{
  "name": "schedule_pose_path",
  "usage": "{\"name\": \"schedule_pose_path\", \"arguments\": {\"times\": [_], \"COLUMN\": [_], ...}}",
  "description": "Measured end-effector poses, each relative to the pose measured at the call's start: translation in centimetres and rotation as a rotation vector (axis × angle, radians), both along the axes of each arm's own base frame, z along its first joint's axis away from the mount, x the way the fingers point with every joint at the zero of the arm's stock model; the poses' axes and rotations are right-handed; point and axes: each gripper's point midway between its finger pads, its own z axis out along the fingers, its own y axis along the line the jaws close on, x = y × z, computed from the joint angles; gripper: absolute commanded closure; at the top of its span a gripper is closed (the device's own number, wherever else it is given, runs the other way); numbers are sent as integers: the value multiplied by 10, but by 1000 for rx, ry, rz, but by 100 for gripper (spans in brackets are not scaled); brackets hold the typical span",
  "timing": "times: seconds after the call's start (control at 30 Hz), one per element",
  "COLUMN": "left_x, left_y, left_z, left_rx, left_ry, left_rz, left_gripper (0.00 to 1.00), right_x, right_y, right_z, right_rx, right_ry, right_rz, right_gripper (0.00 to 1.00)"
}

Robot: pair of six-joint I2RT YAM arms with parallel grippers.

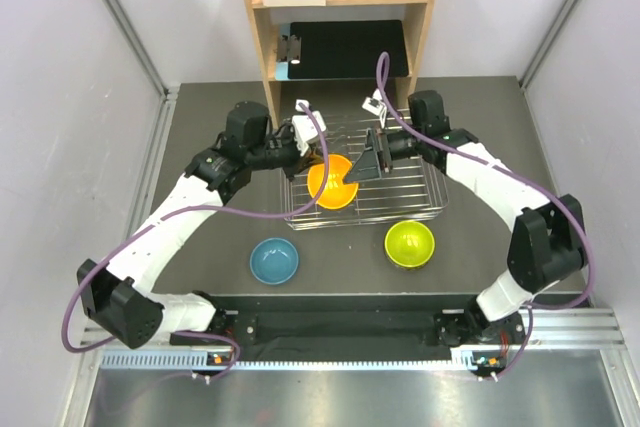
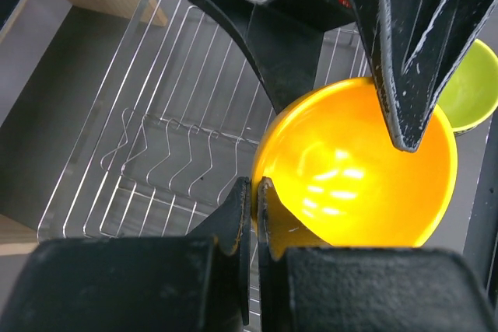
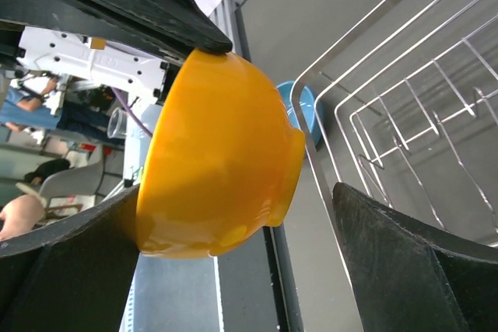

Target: Load the bowls into the dish rack

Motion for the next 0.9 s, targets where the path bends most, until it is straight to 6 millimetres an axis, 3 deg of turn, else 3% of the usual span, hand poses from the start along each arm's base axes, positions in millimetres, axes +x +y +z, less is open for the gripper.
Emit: {"name": "schedule_pose_path", "arguments": {"times": [0.27, 0.5, 0.77, 0.9], "left_x": [-1, -1, 0, 0], "left_y": [-2, -2, -3, -3], "left_z": [1, 2, 3, 5], "left_rx": [3, 3, 8, 7], "left_ry": [-2, -7, -15, -23], "left_rz": [-2, -1, 8, 11], "left_gripper": [100, 100, 100, 100], "right_x": [-9, -11, -13, -12], "right_y": [8, 12, 13, 14], "right_z": [-5, 9, 8, 9], "right_rx": [26, 85, 103, 108], "right_ry": [76, 84, 116, 114], "right_rz": [72, 106, 104, 103], "right_gripper": [3, 16, 21, 33]}}
